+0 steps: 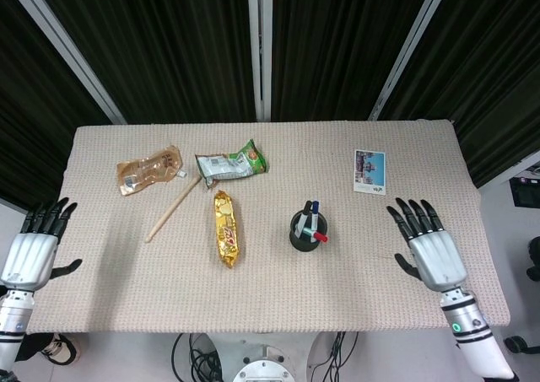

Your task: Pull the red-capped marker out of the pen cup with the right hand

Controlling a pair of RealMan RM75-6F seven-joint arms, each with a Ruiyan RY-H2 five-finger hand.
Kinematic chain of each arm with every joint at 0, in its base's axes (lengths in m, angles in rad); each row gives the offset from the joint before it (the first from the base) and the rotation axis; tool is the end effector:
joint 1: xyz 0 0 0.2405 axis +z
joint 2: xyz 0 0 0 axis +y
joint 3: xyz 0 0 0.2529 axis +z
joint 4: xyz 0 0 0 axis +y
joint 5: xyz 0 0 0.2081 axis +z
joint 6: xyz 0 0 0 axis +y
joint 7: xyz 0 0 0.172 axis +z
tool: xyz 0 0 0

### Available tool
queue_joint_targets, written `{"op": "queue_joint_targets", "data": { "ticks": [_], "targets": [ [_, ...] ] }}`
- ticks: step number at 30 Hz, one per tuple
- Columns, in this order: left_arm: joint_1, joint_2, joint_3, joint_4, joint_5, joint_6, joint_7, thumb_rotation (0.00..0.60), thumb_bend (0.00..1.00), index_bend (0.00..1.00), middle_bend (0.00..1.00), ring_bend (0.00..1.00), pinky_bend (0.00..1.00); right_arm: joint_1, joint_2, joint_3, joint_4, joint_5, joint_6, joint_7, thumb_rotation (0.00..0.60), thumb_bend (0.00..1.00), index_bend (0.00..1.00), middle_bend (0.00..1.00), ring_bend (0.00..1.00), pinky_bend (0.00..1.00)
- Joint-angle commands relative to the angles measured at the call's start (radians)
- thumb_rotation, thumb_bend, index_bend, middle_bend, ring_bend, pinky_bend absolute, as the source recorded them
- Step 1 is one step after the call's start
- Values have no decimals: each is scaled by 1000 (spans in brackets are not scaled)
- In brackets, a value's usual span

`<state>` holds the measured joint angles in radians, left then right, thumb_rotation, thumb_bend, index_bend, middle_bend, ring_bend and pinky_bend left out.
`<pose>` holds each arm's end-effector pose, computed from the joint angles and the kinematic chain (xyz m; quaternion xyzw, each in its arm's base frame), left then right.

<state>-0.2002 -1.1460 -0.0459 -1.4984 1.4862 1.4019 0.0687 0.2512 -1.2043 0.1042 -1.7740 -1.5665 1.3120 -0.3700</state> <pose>-0.3100 0.2461 0.1505 -0.6503 -0.3324 -0.3496 0.5869 -0.2151 -0.2525 0.0999 0.7015 -0.2937 0.3869 0.5215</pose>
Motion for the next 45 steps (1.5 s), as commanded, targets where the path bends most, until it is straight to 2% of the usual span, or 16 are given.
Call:
{"op": "queue_joint_targets", "data": {
  "ticks": [1, 8, 20, 45],
  "targets": [
    [0, 5, 0, -5, -3, -3, 2, 600, 74, 0, 0, 0, 5, 90, -89, 44, -9, 62, -101, -103, 600, 202, 0, 0, 0, 0],
    [-2, 22, -1, -37, -29, -29, 19, 600, 73, 0, 0, 0, 4, 165, -192, 64, 35, 141, -178, -174, 600, 203, 77, 0, 0, 0],
    [-12, 32, -5, -49, -46, -55, 24, 600, 75, 0, 0, 0, 3, 219, -286, 61, 106, 149, -174, -169, 600, 243, 299, 0, 0, 0],
    [-11, 33, -1, -35, -46, -63, 4, 600, 77, 0, 0, 0, 4, 257, -362, 32, 190, 136, -141, -143, 600, 298, 472, 0, 0, 0]
  ]
}}
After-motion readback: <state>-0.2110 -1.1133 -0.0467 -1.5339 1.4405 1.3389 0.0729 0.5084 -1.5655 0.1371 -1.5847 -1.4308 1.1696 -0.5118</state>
